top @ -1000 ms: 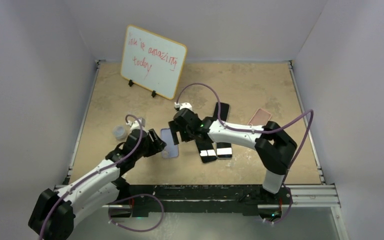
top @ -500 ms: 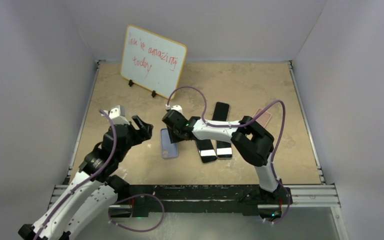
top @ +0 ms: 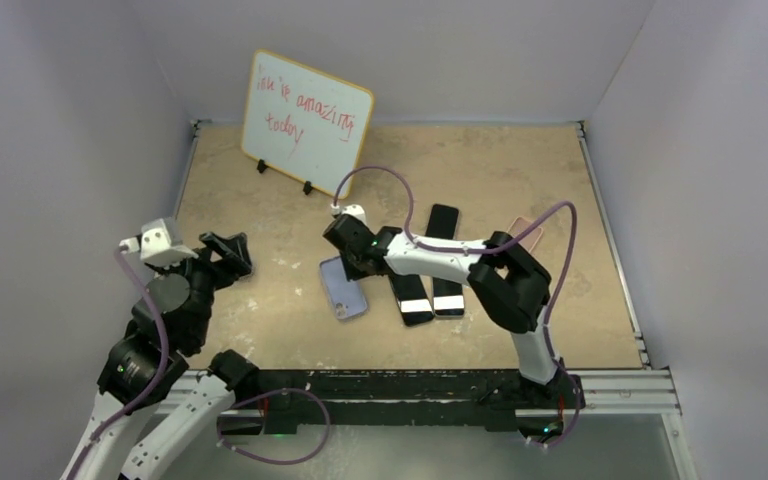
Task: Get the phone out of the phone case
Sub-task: Pick up the phone case from the center of the board, then place the phone case at the center of the board.
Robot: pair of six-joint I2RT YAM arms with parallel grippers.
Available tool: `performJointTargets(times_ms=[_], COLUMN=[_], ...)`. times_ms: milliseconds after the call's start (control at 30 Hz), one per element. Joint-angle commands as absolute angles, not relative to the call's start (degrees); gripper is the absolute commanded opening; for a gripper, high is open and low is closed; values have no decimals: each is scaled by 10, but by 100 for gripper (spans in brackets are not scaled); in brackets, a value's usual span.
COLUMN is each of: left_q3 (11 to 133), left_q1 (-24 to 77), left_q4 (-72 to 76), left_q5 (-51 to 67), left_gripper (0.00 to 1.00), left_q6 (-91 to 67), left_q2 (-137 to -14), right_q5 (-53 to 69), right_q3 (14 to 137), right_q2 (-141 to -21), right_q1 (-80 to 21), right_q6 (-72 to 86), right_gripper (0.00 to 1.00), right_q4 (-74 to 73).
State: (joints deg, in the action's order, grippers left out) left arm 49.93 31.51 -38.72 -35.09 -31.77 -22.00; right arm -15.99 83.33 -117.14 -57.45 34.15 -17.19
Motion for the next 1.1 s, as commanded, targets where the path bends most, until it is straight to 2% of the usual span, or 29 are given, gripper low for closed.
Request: performJointTargets(times_ms=[0, 233, 500, 633, 800, 1067], left_q3=[492, 470, 468, 467, 466, 464], left_q1=[311, 311, 311, 311, 311, 311], left_q4=[-388, -371, -367, -371, -372, -369], left_q5=[-424, -433, -424, -426, -426, -425], left_gripper=[74, 82, 86, 86, 87, 87], left_q6=[-278, -264, -252, -252, -253, -250], left_q2=[-180, -154, -157, -145, -134, -120], right_q5=[-184, -177, -171, -154, -112, -106], right_q3=[837, 689, 552, 524, 487, 487], right_q2=[-1048, -847, -688, -694, -724, -829], right_q1=[-546, -391, -119, 27, 135, 182], right_q6=[315, 311, 258, 248, 254, 224], right_gripper=[0, 0, 0, 0, 0, 0], right_q4=[-216, -238, -263, -248, -179, -129])
